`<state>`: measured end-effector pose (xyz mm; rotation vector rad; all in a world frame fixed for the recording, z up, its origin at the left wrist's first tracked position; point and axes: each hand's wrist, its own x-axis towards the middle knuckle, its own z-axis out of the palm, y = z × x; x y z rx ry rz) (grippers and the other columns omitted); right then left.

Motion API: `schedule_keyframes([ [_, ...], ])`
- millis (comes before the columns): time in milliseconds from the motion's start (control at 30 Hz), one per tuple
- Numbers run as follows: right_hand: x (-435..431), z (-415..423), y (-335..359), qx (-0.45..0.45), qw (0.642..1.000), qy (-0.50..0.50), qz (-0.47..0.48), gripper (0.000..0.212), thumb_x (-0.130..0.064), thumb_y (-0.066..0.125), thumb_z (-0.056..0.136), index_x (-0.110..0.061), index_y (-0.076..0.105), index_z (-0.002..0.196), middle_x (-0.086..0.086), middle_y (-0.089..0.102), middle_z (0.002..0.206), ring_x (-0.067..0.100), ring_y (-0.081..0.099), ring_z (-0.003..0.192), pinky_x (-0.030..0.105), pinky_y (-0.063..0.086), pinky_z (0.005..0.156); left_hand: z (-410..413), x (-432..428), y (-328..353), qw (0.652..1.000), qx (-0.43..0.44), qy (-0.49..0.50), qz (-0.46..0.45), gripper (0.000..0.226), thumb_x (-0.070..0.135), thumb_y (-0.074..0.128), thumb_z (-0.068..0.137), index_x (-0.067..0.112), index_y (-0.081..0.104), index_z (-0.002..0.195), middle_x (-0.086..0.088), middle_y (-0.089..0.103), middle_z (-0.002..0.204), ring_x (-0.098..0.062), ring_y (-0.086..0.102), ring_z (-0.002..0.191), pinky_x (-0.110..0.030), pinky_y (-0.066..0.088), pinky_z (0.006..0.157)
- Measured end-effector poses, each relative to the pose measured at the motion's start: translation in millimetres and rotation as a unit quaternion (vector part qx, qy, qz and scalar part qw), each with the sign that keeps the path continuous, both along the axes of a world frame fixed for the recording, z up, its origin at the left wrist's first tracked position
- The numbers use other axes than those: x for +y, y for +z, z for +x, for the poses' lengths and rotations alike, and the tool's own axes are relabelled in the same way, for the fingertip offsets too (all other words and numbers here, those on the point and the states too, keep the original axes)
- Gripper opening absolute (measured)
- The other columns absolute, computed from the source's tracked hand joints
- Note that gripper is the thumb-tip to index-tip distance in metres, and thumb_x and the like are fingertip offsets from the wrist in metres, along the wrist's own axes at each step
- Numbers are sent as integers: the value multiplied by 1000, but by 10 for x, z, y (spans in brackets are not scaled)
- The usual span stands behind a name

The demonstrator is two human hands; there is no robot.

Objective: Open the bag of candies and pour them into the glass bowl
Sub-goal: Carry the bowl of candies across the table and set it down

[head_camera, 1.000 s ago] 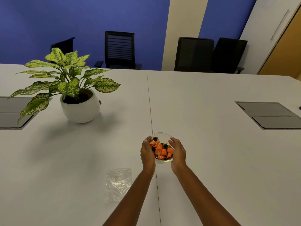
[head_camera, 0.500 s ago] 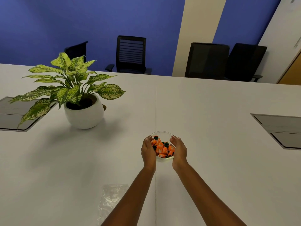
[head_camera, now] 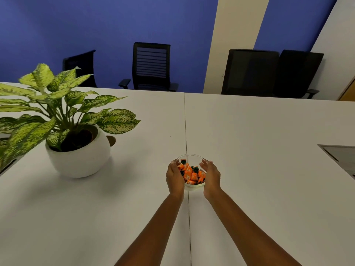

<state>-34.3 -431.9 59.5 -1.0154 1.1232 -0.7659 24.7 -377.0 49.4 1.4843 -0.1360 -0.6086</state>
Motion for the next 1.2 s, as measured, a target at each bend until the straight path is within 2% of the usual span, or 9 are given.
schedule_keyframes([
  [267, -547, 509, -283, 15, 1000, -6, -10, 40, -23, 27, 98, -6, 52, 125, 15, 57, 131, 29, 46, 125, 39, 31, 106, 502, -549, -336, 1000, -1, 7, 12, 39, 25, 24, 98, 10, 55, 118, -19, 59, 124, -33, 55, 116, -45, 45, 102],
  [400, -719, 669, -463, 14, 1000, -10, -3, 40, -22, 28, 98, -5, 52, 124, 15, 57, 130, 29, 48, 124, 37, 32, 103, 659, -720, -503, 1000, 2, 5, 18, 40, 25, 24, 98, 10, 54, 119, -18, 59, 124, -33, 54, 116, -45, 45, 102],
  [533, -849, 771, -605, 14, 1000, -11, -6, 40, -22, 28, 98, -5, 53, 123, 15, 58, 129, 28, 49, 122, 31, 31, 92, 767, -848, -633, 1000, 5, 4, 22, 40, 27, 24, 99, 10, 54, 119, -17, 59, 124, -33, 54, 116, -43, 45, 103],
  [700, -960, 845, -686, 24, 999, -14, -16, 40, -22, 27, 98, -4, 53, 123, 15, 60, 127, 28, 50, 120, 30, 31, 90, 819, -937, -707, 1000, 5, 3, 24, 39, 27, 24, 98, 10, 54, 119, -17, 59, 125, -32, 54, 116, -42, 45, 102],
  [933, -999, 851, -775, 32, 999, -15, -26, 39, -21, 29, 97, -5, 56, 120, 15, 62, 124, 19, 51, 100, 30, 33, 90, 808, -946, -750, 1000, 13, 8, 21, 39, 25, 25, 98, 9, 54, 118, -17, 59, 124, -31, 55, 116, -43, 45, 102],
  [1067, -992, 851, -813, 26, 999, -19, -20, 40, -21, 28, 98, -4, 54, 122, 16, 61, 125, 24, 53, 110, 29, 34, 90, 823, -945, -795, 1000, 17, 1, 17, 39, 26, 26, 98, 10, 54, 119, -17, 60, 123, -32, 55, 115, -43, 45, 102],
  [1200, -988, 857, -824, 18, 999, -23, -16, 40, -21, 28, 98, -4, 54, 122, 16, 61, 126, 23, 52, 109, 29, 34, 92, 848, -957, -831, 1000, 20, -5, 10, 39, 28, 26, 98, 11, 54, 119, -17, 59, 123, -32, 55, 116, -43, 45, 102],
])
